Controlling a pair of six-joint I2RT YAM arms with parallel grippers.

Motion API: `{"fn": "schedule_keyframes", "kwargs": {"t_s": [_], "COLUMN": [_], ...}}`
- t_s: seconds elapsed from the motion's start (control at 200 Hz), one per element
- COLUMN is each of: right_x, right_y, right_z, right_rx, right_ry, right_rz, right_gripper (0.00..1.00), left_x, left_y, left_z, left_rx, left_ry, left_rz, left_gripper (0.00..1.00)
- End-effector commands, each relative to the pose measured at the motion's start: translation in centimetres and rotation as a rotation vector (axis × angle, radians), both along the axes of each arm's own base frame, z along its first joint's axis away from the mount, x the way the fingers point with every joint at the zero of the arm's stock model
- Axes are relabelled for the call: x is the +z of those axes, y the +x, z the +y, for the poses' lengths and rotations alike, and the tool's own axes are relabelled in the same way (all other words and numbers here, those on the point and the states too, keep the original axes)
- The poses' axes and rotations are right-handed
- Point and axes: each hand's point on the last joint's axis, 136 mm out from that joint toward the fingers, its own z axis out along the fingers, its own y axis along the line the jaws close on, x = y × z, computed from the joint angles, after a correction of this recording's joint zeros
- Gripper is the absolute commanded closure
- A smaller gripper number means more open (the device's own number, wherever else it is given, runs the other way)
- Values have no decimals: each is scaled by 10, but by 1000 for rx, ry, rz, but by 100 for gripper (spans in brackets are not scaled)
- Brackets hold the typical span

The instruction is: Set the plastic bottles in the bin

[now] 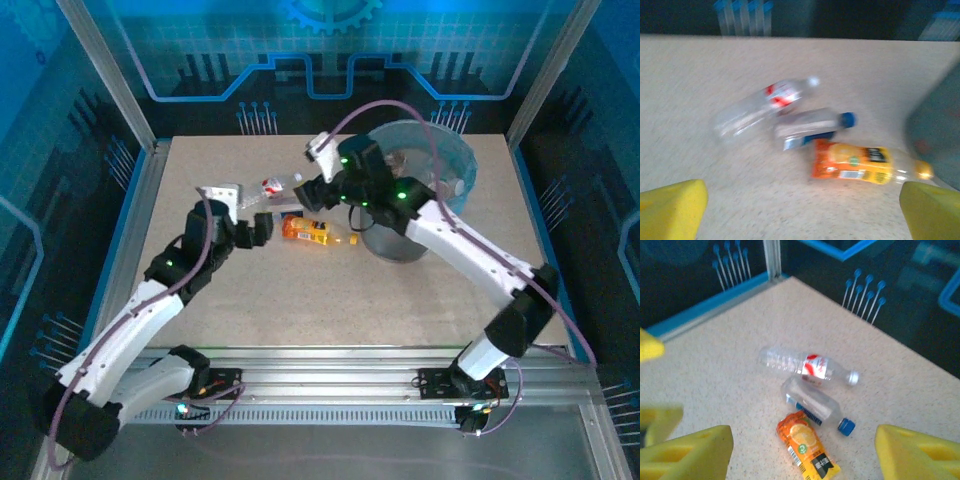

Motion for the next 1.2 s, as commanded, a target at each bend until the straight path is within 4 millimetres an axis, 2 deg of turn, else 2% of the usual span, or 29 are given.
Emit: {"fn": "schedule_keyframes", "kwargs": {"t_s": [0.0, 0.115, 0.27, 0.41, 0.51, 0.53, 0.65, 0.99, 1.106, 1.196], "right_x": [-40, -80, -141, -182, -202, -216, -242, -289, -289, -276], "right_y": [-8, -5, 10, 26, 37, 39, 48, 48, 49, 48], "right_z": [23, 43, 55, 56, 52, 51, 45, 48, 49, 50], "right_rx": [86, 124, 133, 117, 94, 89, 81, 150, 148, 140], "right_ry": [-133, -265, -464, -599, -691, -724, -816, -872, -872, -853], "right_rz": [57, 105, 162, 201, 205, 220, 240, 303, 305, 294], "right_gripper": [23, 22, 21, 20, 19, 19, 18, 19, 24, 32], "left_x": [-38, -61, -85, -88, -87, -87, -86, -87, -85, -83], "left_y": [-10, -10, -14, -19, -23, -23, -27, -30, -30, -29], "left_z": [26, 39, 56, 62, 64, 64, 66, 67, 67, 67], "left_rx": [162, 222, 295, 307, 305, 305, 306, 307, 307, 305], "left_ry": [-201, -361, -508, -522, -509, -507, -494, -487, -486, -485], "left_rz": [197, 256, 309, 302, 297, 296, 294, 292, 290, 286], "left_gripper": [1, 1, 1, 1, 1, 1, 1, 1, 1, 1]}}
